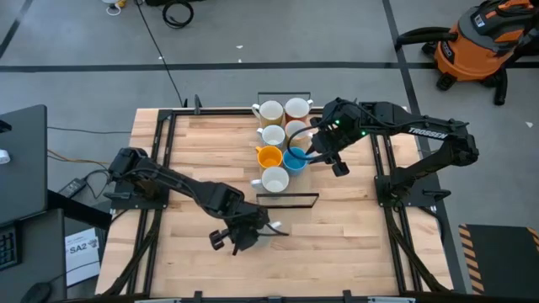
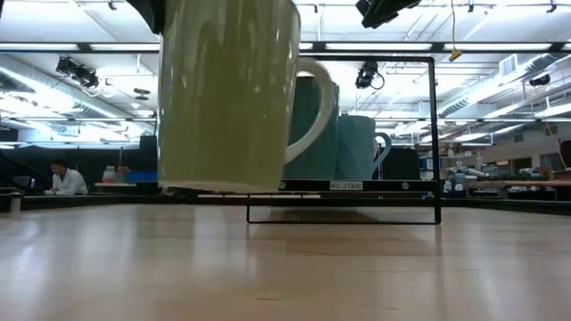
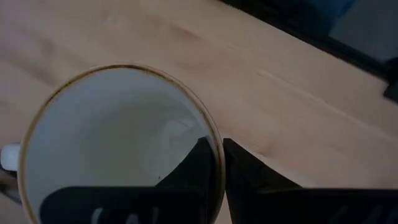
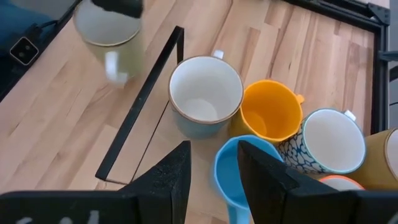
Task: Place coffee mugs
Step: Put the green mug on the shelf
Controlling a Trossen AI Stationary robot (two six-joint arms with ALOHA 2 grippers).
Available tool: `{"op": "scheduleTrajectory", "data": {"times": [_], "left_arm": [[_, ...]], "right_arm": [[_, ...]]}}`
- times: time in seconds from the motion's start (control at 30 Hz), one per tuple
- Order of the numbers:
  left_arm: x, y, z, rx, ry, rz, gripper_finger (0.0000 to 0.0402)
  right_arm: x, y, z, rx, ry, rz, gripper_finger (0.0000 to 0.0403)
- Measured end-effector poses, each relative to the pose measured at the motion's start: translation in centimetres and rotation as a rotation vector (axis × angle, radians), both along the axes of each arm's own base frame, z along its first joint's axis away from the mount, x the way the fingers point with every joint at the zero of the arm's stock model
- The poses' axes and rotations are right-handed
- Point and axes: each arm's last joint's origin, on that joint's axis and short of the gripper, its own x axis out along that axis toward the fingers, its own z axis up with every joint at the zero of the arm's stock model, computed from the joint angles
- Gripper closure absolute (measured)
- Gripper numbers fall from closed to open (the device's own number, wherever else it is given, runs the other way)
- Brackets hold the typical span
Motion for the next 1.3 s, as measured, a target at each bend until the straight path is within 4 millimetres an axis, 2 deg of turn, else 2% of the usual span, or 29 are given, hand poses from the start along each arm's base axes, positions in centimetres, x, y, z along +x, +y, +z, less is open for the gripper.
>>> {"op": "scheduleTrajectory", "data": {"times": [0.13, 0.37, 0.5, 1.13, 1.3], "left_arm": [[0.5, 0.0, -0.7, 0.039, -0.041, -0.107, 0.0371], [2.2, -0.4, -3.4, 0.139, -0.120, -0.288, 0.0360], [3.0, -0.4, -3.7, 0.195, -0.216, -0.355, 0.0361], [3.6, 0.0, -3.8, 0.234, -0.254, -0.337, 0.0296], [3.5, 0.2, -3.2, 0.273, -0.264, -0.303, 0.0292]], "right_arm": [[0.2, 0.0, 0.1, 0.028, -0.020, 0.000, 0.0266], [0.4, 0.4, 0.3, 0.059, -0.035, -0.017, 0.0266], [0.5, 0.7, 0.4, 0.057, -0.045, -0.002, 0.0266], [0.7, 1.1, 0.5, 0.054, -0.068, 0.016, 0.0266], [0.7, 1.4, 0.5, 0.054, -0.068, 0.027, 0.0266]]}}
